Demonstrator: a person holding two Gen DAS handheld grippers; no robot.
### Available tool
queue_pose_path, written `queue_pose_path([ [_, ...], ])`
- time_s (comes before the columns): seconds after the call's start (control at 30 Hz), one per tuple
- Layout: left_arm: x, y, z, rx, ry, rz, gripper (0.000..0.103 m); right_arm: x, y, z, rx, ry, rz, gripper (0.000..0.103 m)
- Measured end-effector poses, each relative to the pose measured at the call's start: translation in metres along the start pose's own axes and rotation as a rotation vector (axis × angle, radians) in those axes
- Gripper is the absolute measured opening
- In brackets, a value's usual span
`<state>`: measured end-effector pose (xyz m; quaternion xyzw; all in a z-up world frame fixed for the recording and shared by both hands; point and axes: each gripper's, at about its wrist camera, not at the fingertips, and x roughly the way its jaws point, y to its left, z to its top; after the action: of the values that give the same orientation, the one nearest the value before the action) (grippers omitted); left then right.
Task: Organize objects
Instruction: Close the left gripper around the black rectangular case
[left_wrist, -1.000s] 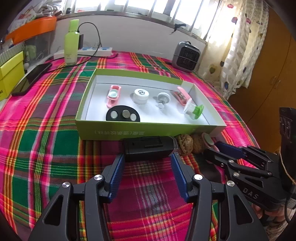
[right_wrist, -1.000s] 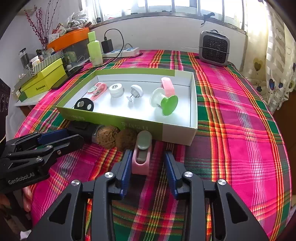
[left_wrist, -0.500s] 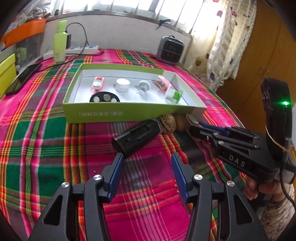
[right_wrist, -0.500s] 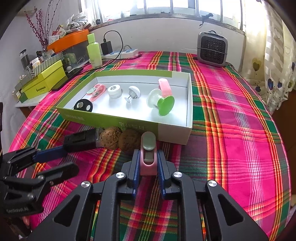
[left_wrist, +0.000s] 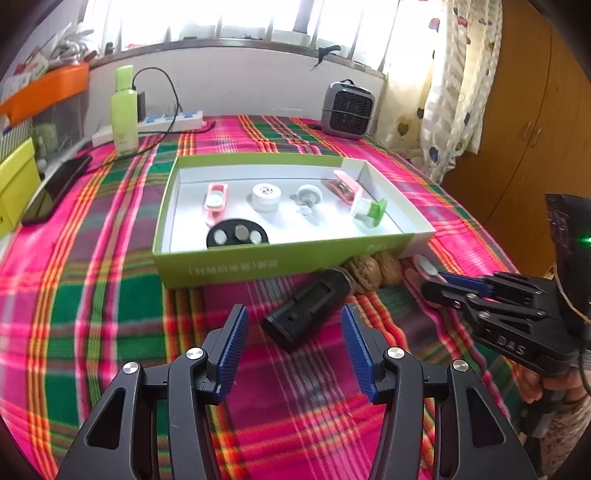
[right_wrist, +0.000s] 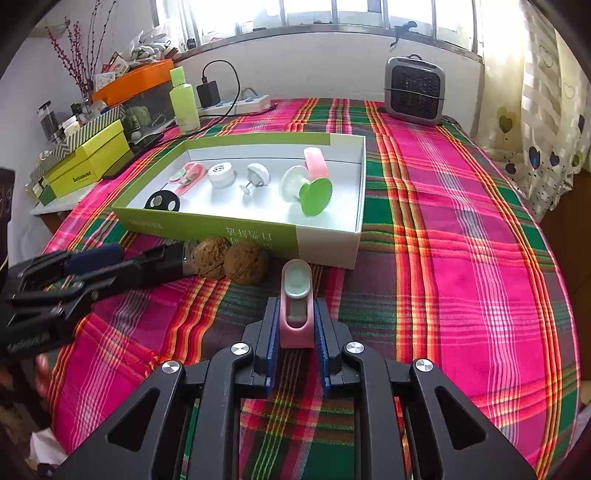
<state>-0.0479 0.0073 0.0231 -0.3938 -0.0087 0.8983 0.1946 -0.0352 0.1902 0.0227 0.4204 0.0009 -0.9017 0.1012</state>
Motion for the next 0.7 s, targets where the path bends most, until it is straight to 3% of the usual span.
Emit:
queue_pose_path([
  [0.2,0.015,-0.006,0.006,0.07,0.042,-0.036,0.05,0.001,-0.001,-0.001,0.0,0.008,-0.002,0.019],
  [0.7,0.03,-0.01,0.014,0.092,0.093,-0.051,0.051,0.006,-0.005,0.002,-0.011,0.027,0.004,0.019],
])
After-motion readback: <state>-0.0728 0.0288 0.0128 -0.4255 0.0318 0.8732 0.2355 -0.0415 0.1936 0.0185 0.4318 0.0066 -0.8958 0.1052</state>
